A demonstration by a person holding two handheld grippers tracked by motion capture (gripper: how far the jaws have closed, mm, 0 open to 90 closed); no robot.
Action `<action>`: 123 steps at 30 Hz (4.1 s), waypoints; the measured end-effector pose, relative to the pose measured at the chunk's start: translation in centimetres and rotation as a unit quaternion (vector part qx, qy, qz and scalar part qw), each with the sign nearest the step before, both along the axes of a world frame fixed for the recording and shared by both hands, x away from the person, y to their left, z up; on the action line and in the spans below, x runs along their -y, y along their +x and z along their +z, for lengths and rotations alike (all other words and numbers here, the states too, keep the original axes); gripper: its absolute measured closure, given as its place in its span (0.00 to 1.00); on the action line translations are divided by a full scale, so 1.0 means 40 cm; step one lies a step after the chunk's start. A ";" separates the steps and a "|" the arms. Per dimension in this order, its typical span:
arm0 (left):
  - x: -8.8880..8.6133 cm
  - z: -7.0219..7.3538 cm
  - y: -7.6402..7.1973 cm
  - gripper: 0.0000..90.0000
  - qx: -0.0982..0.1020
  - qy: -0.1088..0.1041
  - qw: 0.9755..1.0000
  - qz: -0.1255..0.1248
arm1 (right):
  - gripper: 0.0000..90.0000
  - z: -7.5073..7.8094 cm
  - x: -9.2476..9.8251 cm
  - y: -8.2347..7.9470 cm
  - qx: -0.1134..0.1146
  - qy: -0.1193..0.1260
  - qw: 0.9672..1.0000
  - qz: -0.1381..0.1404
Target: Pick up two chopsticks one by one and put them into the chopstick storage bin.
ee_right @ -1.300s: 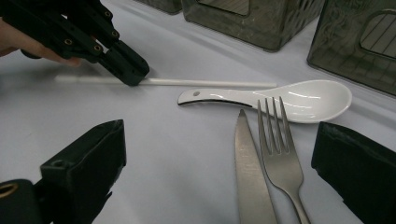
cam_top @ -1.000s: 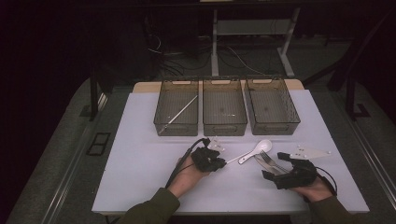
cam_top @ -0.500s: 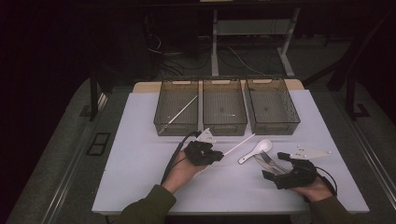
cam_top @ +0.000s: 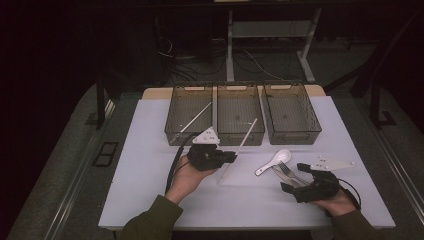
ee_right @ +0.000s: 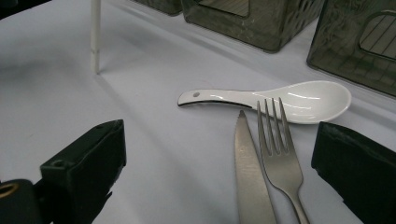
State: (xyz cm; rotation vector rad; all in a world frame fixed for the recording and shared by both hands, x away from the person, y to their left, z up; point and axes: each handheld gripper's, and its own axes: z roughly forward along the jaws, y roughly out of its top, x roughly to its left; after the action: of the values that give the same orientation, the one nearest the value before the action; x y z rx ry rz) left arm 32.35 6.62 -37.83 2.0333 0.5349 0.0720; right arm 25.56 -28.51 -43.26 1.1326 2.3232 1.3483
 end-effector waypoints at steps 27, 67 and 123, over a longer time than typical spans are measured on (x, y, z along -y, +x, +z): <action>-0.124 0.094 0.058 0.94 0.033 0.004 0.999 0.023 | 0.03 0.000 0.000 0.001 0.007 0.003 1.000 -0.002; -0.217 0.150 0.334 0.94 0.042 0.086 0.989 0.115 | 0.03 -0.001 0.001 0.001 0.012 0.009 1.000 -0.001; -0.234 0.023 0.379 0.70 -0.033 0.115 0.977 0.178 | 0.03 0.001 0.006 0.000 0.013 0.012 1.000 -0.003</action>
State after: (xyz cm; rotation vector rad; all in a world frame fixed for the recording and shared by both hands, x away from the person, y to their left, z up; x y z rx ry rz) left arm 47.50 15.98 -36.90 2.1465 0.9660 0.2945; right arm 25.55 -28.74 -43.23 1.1197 2.2898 1.3841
